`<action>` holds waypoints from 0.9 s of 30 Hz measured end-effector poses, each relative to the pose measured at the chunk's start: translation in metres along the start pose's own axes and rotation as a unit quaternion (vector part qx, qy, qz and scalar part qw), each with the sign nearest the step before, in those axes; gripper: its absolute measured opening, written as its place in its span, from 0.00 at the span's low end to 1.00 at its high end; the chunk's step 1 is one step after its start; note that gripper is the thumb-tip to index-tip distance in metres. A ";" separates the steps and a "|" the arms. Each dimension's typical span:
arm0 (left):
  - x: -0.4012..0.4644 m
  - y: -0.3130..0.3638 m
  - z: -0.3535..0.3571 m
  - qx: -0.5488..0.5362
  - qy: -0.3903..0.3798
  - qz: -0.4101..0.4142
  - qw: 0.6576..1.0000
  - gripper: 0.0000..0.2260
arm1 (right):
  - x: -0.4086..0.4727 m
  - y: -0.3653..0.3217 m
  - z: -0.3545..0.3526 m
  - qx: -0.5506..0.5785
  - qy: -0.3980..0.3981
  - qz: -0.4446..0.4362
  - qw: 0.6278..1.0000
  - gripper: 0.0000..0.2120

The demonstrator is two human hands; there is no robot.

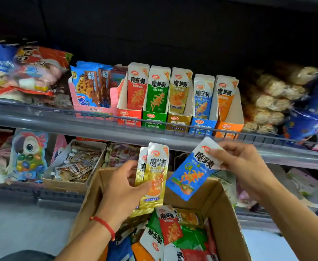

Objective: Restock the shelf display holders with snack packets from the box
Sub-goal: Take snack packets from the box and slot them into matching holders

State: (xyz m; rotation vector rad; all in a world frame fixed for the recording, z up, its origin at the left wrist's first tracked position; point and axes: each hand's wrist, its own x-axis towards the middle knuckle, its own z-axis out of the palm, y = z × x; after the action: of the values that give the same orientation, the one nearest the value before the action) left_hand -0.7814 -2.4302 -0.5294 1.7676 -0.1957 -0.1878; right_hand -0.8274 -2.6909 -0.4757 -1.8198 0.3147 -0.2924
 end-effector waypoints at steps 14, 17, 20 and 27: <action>-0.003 0.036 -0.012 -0.027 0.006 -0.014 1.000 0.22 | 0.170 -0.106 -0.051 -0.237 0.186 -0.160 0.940 0.08; -0.001 0.036 -0.015 -0.010 0.002 -0.011 1.000 0.21 | 0.186 -0.091 -0.041 -0.339 0.126 -0.128 0.924 0.12; 0.002 0.035 -0.016 0.003 -0.005 -0.009 1.000 0.20 | 0.191 -0.085 -0.034 -0.427 0.073 -0.143 0.890 0.17; 0.014 0.024 -0.016 0.001 -0.024 0.001 1.000 0.19 | 0.207 -0.074 -0.030 -0.511 0.125 -0.223 0.821 0.16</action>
State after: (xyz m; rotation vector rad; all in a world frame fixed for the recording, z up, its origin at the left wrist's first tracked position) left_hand -0.7651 -2.4228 -0.5027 1.7663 -0.2328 -0.2287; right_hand -0.6410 -2.7734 -0.3887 -2.9390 0.2298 -0.8078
